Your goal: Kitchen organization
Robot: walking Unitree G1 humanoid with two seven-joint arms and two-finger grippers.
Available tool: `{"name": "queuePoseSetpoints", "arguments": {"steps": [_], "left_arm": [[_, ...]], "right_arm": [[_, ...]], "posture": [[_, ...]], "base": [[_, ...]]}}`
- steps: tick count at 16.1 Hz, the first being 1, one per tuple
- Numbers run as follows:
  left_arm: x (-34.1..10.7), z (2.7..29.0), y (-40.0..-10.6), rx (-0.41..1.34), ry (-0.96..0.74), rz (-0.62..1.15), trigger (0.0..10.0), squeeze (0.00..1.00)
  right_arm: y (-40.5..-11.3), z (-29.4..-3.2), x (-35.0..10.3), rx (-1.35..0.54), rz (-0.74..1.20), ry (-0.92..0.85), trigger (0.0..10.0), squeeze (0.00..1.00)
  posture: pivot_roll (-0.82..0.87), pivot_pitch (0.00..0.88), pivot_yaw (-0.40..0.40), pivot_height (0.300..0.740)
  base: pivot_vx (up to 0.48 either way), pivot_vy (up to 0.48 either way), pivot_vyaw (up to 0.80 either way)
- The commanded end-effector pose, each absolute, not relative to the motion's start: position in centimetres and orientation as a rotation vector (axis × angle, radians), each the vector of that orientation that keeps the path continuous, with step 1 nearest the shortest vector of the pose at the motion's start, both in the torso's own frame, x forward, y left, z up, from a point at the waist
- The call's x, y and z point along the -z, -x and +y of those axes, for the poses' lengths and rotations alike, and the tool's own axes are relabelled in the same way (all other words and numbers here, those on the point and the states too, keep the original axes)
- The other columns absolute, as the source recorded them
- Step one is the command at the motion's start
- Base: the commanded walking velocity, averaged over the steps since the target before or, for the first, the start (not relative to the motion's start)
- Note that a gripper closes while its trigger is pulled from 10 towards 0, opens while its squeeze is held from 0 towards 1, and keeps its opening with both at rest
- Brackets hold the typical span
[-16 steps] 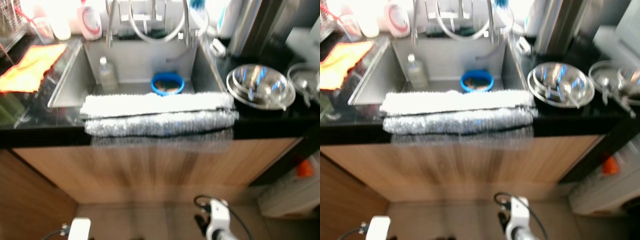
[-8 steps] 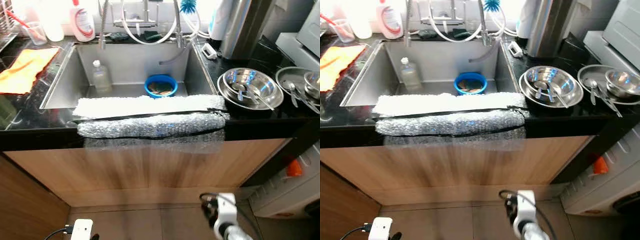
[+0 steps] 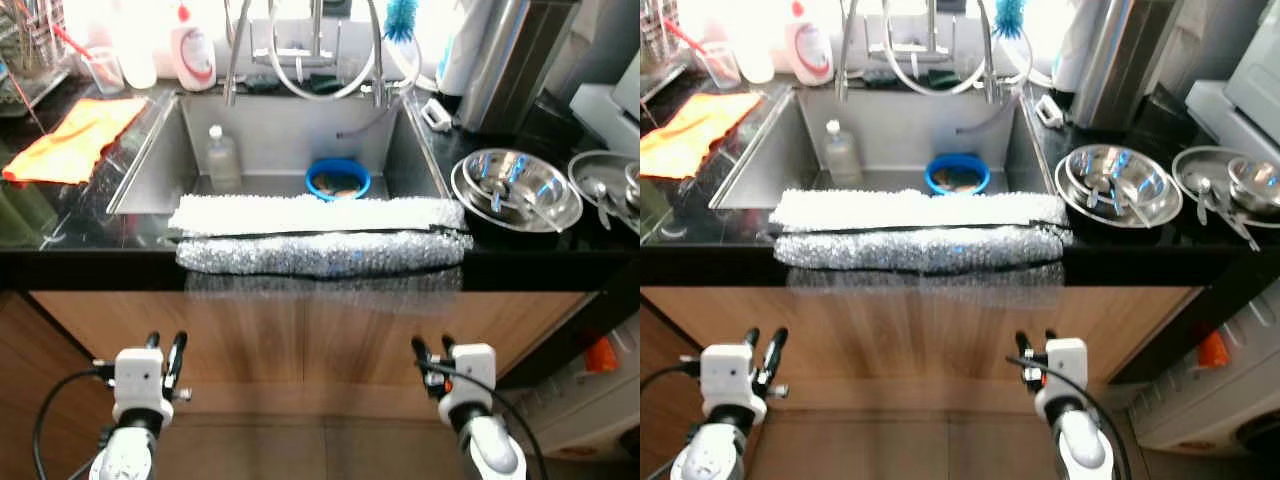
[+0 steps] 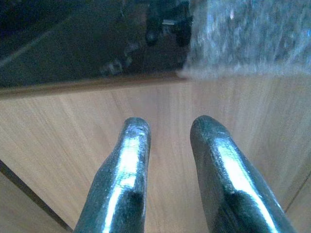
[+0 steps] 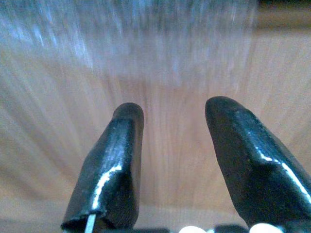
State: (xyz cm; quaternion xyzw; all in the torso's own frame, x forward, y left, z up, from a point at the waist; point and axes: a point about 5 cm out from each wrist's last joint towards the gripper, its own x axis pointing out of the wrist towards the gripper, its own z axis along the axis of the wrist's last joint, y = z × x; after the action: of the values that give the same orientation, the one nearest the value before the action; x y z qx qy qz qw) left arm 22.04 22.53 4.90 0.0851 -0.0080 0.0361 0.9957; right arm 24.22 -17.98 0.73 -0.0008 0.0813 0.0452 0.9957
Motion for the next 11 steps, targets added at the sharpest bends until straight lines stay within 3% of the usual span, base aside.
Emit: {"name": "queuePoseSetpoints", "arguments": {"steps": [1, 6, 11], "left_arm": [[-5.5, 22.7, -21.8, -0.094, -0.158, -0.028, 10.0, 0.00], [-11.5, 21.8, -19.3, -0.147, -0.195, -0.168, 10.0, 0.00], [-17.7, 20.1, -21.2, -0.109, -0.205, -0.358, 10.0, 0.00]], "right_arm": [[-24.5, -17.8, -1.4, -0.084, 0.133, -0.001, 10.0, 0.00], [-23.6, -17.3, -6.0, -0.066, -0.008, 0.043, 10.0, 0.00], [-24.4, -16.8, -11.0, -0.016, -0.160, 0.036, 10.0, 0.00]], "posture": [[0.05, 0.000, -0.021, 0.740], [0.05, 0.013, -0.024, 0.740], [0.05, 0.041, -0.022, 0.740]], "base": [[0.000, 0.000, 0.00], [0.000, 0.000, 0.00], [0.000, 0.000, 0.00]]}}
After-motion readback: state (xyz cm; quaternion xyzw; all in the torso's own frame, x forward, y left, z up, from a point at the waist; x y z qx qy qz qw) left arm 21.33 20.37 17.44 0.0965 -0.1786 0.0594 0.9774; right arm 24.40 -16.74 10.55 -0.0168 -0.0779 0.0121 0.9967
